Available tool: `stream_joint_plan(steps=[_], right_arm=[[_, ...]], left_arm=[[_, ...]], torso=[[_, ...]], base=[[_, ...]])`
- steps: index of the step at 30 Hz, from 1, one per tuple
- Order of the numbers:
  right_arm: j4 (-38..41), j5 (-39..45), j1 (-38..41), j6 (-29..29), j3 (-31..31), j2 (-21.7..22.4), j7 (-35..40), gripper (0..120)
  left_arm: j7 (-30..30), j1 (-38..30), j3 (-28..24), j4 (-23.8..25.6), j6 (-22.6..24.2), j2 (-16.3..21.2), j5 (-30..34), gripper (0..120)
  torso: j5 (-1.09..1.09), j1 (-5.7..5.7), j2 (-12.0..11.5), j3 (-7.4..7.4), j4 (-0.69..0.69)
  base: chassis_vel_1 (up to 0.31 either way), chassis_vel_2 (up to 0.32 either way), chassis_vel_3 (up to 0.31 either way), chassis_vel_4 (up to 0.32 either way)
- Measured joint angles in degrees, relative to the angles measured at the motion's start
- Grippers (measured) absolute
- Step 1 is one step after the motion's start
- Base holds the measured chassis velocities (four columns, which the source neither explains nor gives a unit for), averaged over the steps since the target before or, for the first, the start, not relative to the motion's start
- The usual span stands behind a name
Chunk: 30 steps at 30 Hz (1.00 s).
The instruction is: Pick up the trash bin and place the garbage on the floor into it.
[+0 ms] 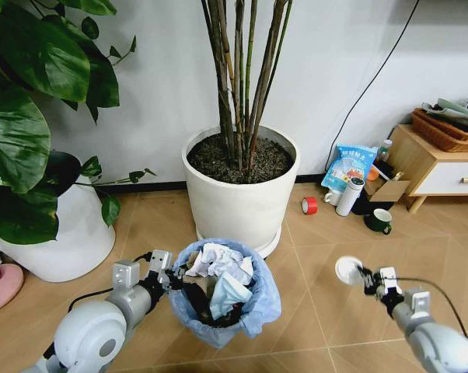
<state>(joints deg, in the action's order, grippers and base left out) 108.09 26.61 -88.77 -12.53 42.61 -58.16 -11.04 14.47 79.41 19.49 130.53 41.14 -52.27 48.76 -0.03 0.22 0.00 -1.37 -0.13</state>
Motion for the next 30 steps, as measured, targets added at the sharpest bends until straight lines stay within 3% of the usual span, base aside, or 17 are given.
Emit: stream_joint_plan(steps=[6,8,11,13,16,30], right_arm=[[10.4,2.6,-0.4,-3.1,-3.5,2.4,2.5,0],[15.9,5.7,1.1,-5.5,-7.6,4.9,5.1,0],[17.6,7.1,2.1,-6.7,-9.1,6.1,5.9,0],[22.1,12.2,4.9,-10.3,-13.1,10.6,6.4,0],[24.0,14.5,5.2,-11.1,-14.6,13.5,5.7,0],[23.7,15.4,9.2,-11.2,-23.2,17.5,5.8,0]], left_arm=[[-1.9,0.0,-1.3,-0.1,-0.2,0.3,-1.0,0],[-3.8,0.1,-1.8,-0.3,-0.9,0.2,-2.1,0],[-4.2,0.0,-1.9,-0.4,-1.0,0.1,-2.2,0],[-4.4,-0.8,-2.1,-0.8,-1.1,-0.4,-2.1,0],[-4.3,-1.7,-2.7,-1.6,-1.1,-0.9,-1.5,0],[-4.0,-4.1,-4.2,-3.2,-1.1,-1.3,0.0,0]], torso=[[-0.04,0.0,0.0,0.0,0.0],[-0.01,0.0,0.0,0.0,0.0],[-0.05,0.0,0.0,0.0,0.01],[-0.01,0.0,0.0,0.0,0.01],[-0.02,0.0,0.0,0.0,0.0],[-0.02,0.0,0.0,0.0,0.0]], base=[[0.0,0.0,0.0,0.0],[0.0,0.0,0.0,0.0],[0.0,0.0,0.0,0.0],[0.0,0.0,0.0,0.0],[0.0,0.0,0.0,0.0],[0.0,0.0,0.0,0.0]])
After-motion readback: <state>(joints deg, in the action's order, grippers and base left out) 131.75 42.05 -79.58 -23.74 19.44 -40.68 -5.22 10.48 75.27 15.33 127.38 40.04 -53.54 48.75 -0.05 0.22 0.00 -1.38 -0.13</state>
